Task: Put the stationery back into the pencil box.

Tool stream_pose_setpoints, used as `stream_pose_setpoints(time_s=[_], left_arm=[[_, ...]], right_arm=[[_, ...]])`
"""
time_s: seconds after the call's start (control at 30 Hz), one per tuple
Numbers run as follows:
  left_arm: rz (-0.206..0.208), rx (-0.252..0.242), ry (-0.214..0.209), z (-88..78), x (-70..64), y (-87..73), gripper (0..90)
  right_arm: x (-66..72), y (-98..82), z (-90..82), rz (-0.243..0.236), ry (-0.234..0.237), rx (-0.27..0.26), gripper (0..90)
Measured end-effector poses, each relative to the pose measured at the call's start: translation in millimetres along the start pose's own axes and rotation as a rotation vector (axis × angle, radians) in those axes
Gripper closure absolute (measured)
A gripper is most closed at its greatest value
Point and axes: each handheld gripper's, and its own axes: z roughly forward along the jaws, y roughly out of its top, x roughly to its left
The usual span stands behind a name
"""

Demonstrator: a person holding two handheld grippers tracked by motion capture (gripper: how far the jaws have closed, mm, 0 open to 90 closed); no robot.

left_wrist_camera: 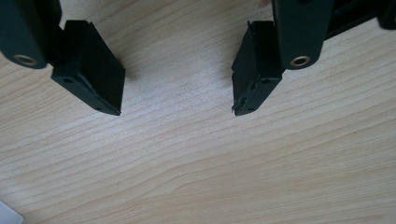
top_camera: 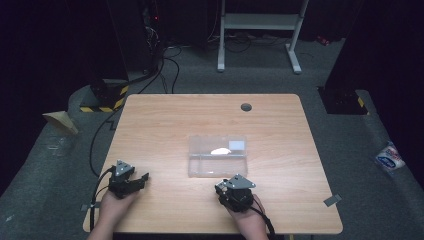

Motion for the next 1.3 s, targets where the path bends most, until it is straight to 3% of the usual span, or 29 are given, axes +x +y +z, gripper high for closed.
stream_pose_setpoints(time_s=[0.63,1.3], left_arm=[[-0.004,0.005,-0.001,0.3,-0.1,0.2,31.5],[-0.007,0.007,0.004,0.6,0.2,0.3,29.0]], right_arm=[[-9.6,23.4,3.0,0.028,-0.017,-0.036,58.3],[-7.5,47.5,8.8,-0.008,-0.005,-0.070,58.4]])
